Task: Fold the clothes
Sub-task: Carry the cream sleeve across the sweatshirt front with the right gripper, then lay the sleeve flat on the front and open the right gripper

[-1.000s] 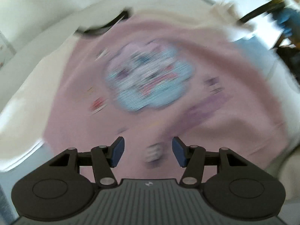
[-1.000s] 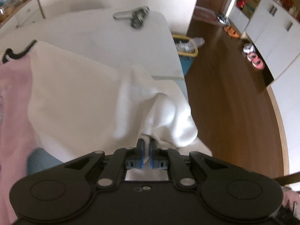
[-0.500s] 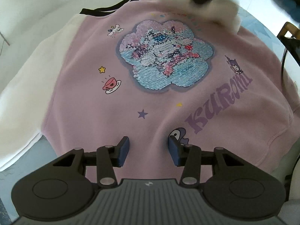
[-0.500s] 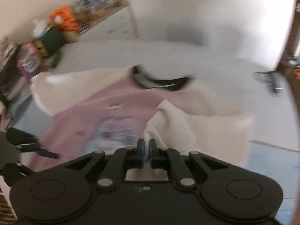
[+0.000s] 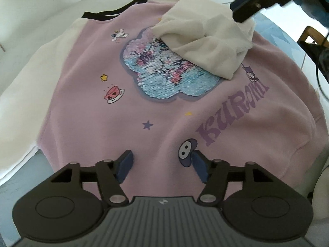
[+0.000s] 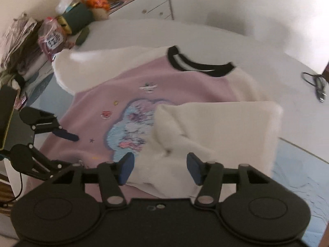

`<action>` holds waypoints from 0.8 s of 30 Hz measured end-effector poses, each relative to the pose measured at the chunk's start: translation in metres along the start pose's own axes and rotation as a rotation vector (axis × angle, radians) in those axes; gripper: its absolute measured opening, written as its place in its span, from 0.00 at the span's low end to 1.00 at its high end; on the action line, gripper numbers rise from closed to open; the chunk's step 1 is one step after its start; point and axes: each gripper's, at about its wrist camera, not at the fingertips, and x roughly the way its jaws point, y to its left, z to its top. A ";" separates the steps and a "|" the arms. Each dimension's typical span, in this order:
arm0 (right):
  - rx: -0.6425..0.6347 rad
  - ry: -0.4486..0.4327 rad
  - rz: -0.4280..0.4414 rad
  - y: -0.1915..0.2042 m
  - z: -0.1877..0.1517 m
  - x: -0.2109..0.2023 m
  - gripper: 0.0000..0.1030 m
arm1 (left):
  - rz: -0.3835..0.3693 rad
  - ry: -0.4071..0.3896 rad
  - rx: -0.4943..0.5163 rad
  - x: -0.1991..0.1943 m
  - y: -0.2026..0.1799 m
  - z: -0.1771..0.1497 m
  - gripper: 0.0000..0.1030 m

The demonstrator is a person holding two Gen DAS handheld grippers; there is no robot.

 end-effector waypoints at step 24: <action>-0.002 -0.070 0.142 -0.009 0.027 -0.005 1.00 | -0.018 -0.129 0.071 -0.028 -0.025 0.045 0.65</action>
